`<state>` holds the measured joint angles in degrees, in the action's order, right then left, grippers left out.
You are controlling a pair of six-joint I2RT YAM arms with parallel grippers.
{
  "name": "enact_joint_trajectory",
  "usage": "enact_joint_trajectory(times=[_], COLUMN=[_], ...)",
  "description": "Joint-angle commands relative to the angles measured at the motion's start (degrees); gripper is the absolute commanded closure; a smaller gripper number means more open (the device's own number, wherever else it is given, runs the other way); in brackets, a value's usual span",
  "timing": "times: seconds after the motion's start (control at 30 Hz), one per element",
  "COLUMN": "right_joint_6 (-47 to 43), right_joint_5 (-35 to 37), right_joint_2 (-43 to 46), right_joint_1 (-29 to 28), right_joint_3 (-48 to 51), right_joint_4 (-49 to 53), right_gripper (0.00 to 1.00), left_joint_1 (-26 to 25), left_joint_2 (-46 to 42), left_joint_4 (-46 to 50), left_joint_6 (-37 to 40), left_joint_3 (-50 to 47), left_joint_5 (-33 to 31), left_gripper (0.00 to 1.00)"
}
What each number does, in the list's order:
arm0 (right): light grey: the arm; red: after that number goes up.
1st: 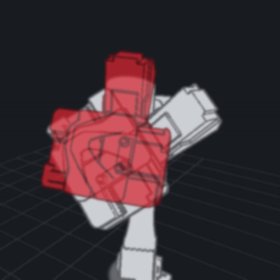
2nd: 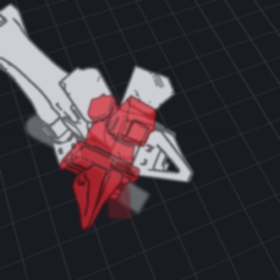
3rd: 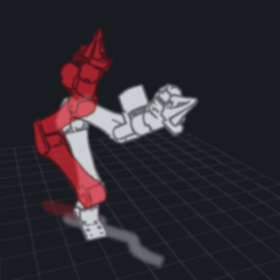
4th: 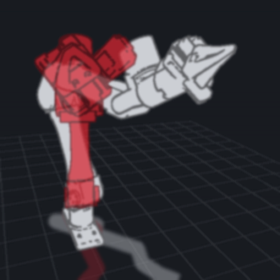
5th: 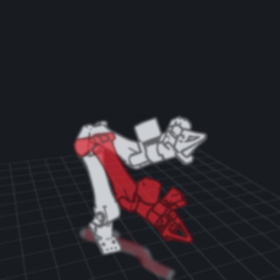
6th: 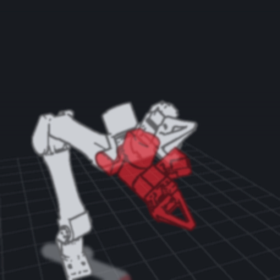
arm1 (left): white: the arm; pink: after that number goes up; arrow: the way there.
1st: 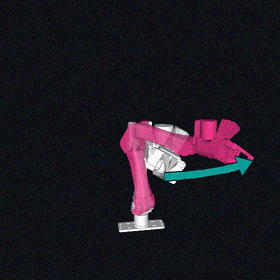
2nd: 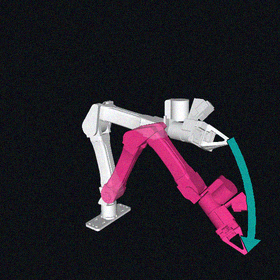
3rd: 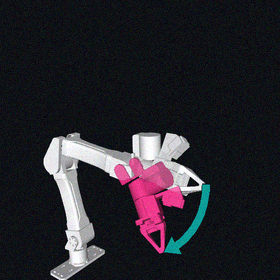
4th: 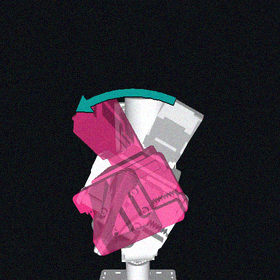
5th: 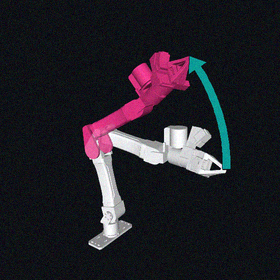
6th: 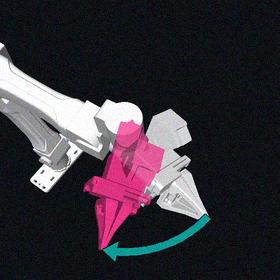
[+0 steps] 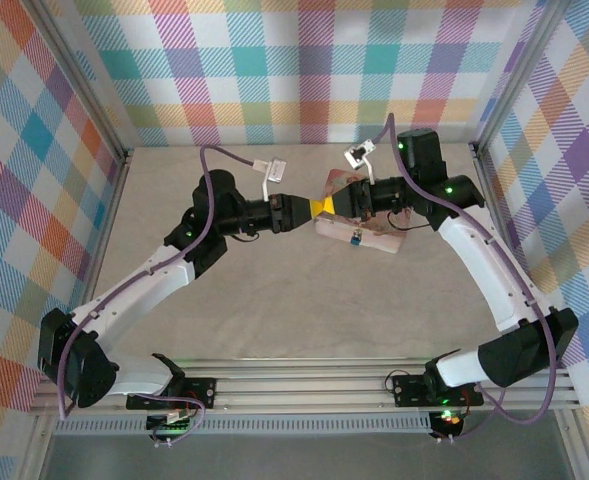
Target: Unlock the padlock with the key
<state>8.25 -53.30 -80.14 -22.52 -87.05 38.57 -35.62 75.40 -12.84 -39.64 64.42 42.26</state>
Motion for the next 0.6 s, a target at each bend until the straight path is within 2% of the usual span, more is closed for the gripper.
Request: enact_joint_trajectory(times=[0.0, 0.17, 0.33, 0.43, 0.57], right_joint_6=[0.6, 1.2, 2.1, 2.3, 2.5], right_joint_5=[-1.4, -1.6, -2.4, -2.7, -3.1], right_joint_2=[1.4, 1.6, 1.5, 1.4, 1.4], right_joint_1=[0.2, 1.0, 1.4, 1.3, 1.3], right_joint_3=[0.5, 0.6, 0.7, 0.8, 1.2], right_joint_4=[-1.6, -2.4, -3.5, -3.7, -3.8], right_gripper=[1.00, 1.00, 1.00, 1.00, 1.00], left_joint_1=[-0.7, -0.7, -0.7, -0.6, -0.7], left_joint_2=[-0.4, -2.1, -2.2, -2.4, -2.8], left_joint_4=[0.2, 2.3, 2.9, 2.8, 2.5], left_joint_6=[0.1, 1.4, 1.7, 1.8, 1.9], left_joint_3=[1.1, -0.3, -0.8, -0.9, -1.4], left_joint_5=[1.5, -0.7, -1.1, -1.4, -1.7], left_gripper=[0.75, 0.69, 0.70, 0.74, 0.89])
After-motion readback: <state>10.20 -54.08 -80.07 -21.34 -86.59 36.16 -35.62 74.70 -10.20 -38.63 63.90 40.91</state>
